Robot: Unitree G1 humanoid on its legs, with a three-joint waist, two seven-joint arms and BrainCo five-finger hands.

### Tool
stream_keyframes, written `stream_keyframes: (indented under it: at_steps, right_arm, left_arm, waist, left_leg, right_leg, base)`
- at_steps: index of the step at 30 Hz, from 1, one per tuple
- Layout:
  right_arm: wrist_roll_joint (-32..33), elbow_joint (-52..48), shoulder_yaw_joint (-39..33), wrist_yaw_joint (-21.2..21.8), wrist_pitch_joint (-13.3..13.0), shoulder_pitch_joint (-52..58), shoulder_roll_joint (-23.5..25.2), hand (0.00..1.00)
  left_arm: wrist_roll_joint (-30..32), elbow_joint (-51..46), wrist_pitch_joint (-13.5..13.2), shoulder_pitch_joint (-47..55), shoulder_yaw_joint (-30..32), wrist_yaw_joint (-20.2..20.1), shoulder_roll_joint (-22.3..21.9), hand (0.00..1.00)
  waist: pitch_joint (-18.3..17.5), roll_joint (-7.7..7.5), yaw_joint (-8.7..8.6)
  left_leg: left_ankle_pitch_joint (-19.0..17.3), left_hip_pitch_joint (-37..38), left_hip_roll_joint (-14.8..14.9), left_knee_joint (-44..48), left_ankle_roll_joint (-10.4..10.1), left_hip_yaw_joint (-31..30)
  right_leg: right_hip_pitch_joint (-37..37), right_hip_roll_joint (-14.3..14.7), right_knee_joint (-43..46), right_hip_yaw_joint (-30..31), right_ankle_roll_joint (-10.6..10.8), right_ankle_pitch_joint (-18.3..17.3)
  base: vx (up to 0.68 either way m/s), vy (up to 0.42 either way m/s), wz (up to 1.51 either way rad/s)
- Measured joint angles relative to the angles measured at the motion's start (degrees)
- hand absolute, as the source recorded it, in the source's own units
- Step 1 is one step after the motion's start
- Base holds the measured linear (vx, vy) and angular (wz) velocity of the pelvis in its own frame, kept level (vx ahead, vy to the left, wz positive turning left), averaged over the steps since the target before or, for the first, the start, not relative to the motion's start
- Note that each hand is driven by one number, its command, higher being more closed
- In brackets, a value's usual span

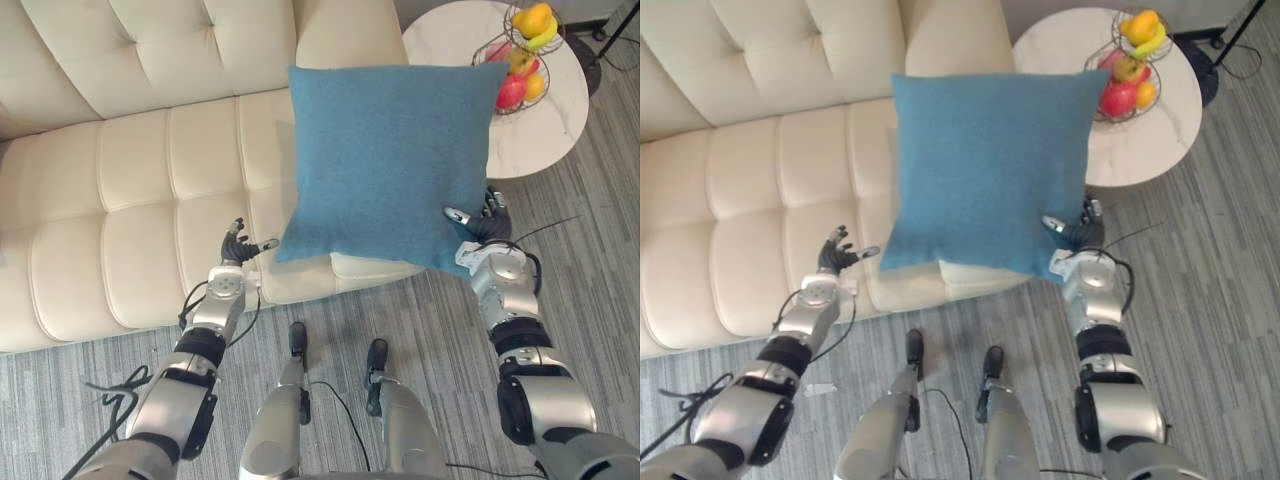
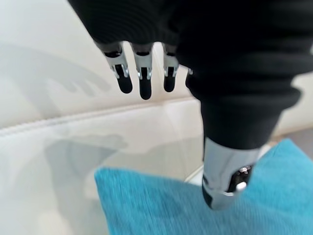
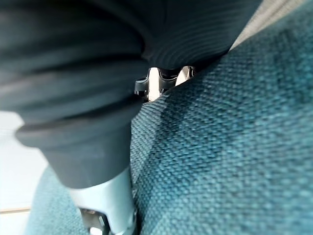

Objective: Pick up cushions and gather them together orderly.

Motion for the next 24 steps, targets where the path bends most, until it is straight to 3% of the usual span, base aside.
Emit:
stream_keyframes:
  at_steps: [15,16,24]
  right_arm:
    - [0.0,-6.4,2.3,-1.1,-1.8,0.8,3.7,0.00]
    - [0.0,-6.4,2.4,-1.1,-1.8,0.9,3.8,1.00]
    - [0.3,-8.5,2.2,-3.1,-2.8,2.7,3.5,1.00]
  left_arm:
    - [1.0,1.8,0.4,-11.2,-8.9,2.9,-2.4,0.00]
    - [0.9,1.4,0.4,-11.2,-9.1,3.3,-2.7,1.00]
    - [-0.2,-4.7,0.2,-11.2,-10.0,5.3,-3.5,1.00]
  waist:
    - [1.3,-0.29,-0.49]
    - [1.3,-0.29,-0.49]
    - [1.3,-0.31,0.08]
  left_leg:
    - [1.2,-4.3,1.6,0.0,-0.3,2.7]
    - [1.2,-4.3,1.7,0.0,-0.3,2.7]
    - [1.1,-3.6,1.6,0.0,-0.4,2.6]
  right_leg:
    - [-5.6,1.5,0.6,1.6,-0.7,0.4]
    - [-5.6,1.5,0.6,1.6,-0.7,0.5]
    - [-4.7,1.4,0.5,1.6,-0.9,0.6]
  base:
    - [0.02,-0.036,-0.08]
    - [0.00,0.000,0.00]
    - [0.00,0.000,0.00]
